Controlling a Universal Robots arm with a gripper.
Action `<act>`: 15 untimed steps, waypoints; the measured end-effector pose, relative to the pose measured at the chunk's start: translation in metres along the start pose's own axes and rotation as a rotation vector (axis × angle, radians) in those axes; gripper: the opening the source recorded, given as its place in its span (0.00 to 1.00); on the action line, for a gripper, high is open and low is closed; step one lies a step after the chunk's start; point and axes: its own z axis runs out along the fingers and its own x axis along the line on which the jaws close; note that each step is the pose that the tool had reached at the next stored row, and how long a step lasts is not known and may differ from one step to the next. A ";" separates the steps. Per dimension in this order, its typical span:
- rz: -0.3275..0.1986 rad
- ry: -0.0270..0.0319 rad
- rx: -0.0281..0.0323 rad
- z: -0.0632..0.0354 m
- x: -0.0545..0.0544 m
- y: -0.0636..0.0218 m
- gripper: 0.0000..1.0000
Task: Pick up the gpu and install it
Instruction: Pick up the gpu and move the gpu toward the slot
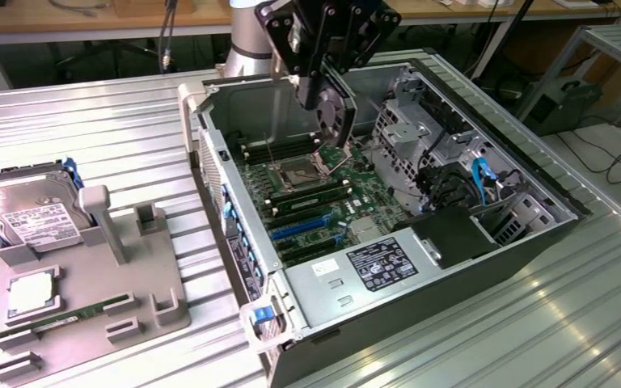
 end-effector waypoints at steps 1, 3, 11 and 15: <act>0.000 0.0001 0.0001 -0.0001 -0.001 0.0000 0.28; 0.000 0.0001 -0.0003 0.0001 -0.003 0.0000 0.28; 0.000 0.0001 -0.0005 0.0007 -0.012 -0.0001 0.28; 0.000 0.0001 -0.0005 0.0009 -0.018 -0.0002 0.28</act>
